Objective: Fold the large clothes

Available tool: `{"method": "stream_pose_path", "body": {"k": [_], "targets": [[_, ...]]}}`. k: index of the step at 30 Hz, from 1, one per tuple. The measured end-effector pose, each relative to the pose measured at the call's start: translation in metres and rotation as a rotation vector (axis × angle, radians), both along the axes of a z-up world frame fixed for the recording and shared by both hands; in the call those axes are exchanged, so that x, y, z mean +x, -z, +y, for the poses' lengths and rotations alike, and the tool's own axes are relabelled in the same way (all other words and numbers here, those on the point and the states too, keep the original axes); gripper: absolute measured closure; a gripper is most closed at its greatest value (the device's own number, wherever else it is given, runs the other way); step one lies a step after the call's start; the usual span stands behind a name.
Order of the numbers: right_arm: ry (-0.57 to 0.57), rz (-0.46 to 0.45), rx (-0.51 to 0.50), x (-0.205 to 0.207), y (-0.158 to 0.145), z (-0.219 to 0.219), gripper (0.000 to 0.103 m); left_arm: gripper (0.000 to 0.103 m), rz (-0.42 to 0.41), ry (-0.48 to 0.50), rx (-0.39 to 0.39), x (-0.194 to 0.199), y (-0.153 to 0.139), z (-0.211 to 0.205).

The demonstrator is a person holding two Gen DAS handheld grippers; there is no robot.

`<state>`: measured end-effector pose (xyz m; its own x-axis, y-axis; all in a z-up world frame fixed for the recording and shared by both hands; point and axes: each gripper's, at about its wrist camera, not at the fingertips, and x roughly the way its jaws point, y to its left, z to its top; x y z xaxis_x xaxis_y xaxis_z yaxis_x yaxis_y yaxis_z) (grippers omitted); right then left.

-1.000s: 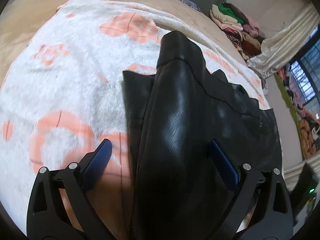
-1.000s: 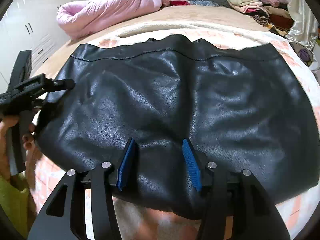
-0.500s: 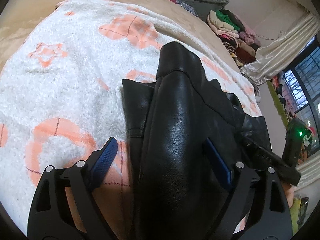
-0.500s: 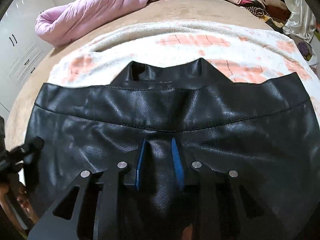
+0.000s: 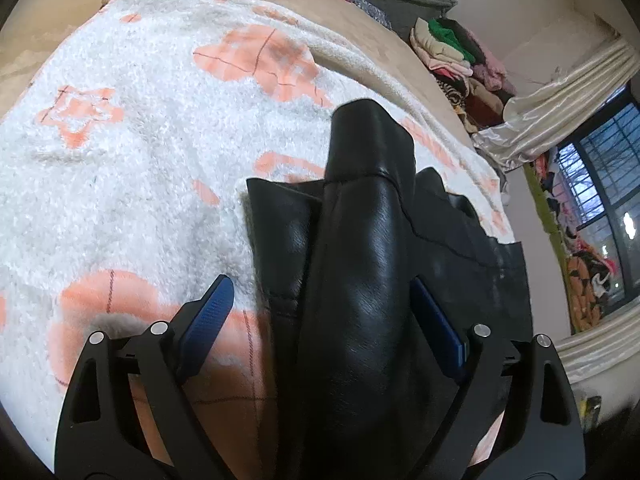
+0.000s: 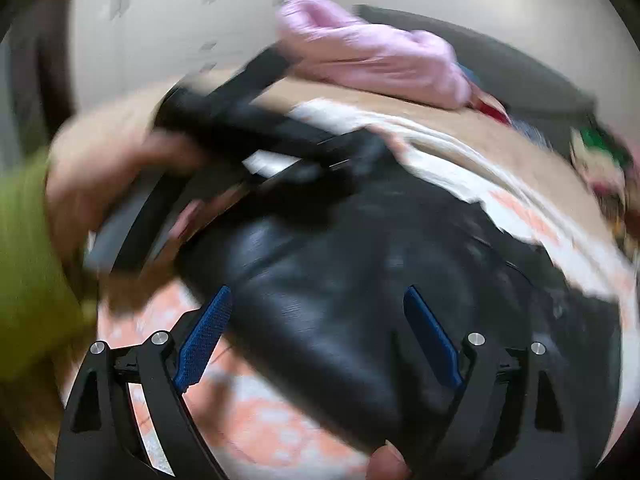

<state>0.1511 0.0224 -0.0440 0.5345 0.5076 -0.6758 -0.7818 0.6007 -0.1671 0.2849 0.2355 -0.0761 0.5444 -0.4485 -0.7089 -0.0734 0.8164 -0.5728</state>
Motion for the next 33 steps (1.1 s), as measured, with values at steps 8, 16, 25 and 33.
{"method": "stream_pose_path", "body": {"k": [8,16,25,33], "targets": [[-0.060,-0.242,-0.242,-0.024,0.039,0.054,0.015,0.021,-0.003,0.004,-0.013,-0.002,0.000,0.002],[-0.088,-0.399,-0.263,-0.046,0.037,0.065,0.070,0.021,-0.006,0.013,-0.007,-0.001,0.000,0.001],[-0.035,-0.472,-0.150,-0.053,-0.001,0.043,0.084,0.065,-0.100,0.003,-0.027,-0.015,-0.033,-0.016],[0.009,-0.498,0.021,-0.061,-0.048,-0.016,0.085,0.068,-0.221,0.015,0.014,-0.033,-0.102,-0.063]]}}
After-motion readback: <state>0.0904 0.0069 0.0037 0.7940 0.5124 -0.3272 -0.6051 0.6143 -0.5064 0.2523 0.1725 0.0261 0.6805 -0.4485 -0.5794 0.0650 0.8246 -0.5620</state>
